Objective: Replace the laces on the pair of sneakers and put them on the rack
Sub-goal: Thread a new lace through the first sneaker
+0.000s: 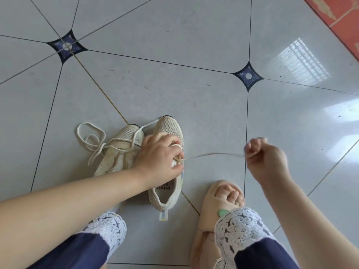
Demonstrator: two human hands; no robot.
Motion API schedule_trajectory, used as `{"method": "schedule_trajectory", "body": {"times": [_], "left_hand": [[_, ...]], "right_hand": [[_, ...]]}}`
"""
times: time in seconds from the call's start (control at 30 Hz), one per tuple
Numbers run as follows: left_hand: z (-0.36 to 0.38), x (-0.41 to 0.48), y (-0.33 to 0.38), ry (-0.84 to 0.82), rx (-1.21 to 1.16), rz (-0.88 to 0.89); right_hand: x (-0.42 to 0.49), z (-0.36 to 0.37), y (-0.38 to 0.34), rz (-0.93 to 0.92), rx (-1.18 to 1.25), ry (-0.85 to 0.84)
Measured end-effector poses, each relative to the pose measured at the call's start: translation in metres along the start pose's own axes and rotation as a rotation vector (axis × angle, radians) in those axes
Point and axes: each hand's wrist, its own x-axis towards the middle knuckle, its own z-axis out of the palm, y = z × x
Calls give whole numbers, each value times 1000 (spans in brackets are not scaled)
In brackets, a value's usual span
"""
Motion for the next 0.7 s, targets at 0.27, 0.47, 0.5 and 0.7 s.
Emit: {"method": "schedule_trajectory", "body": {"times": [0.27, 0.47, 0.5, 0.7], "left_hand": [[1, -2, -2, 1, -5, -1], [1, -3, -3, 4, -5, 23], [1, -3, -3, 2, 4, 26], [4, -2, -2, 36, 4, 18]], "right_hand": [[-30, 31, 84, -265, -1462, -530], [-29, 34, 76, -449, -1625, -516], [-28, 33, 74, -509, -1647, -489], [-2, 7, 24, -739, -1595, -8]]}}
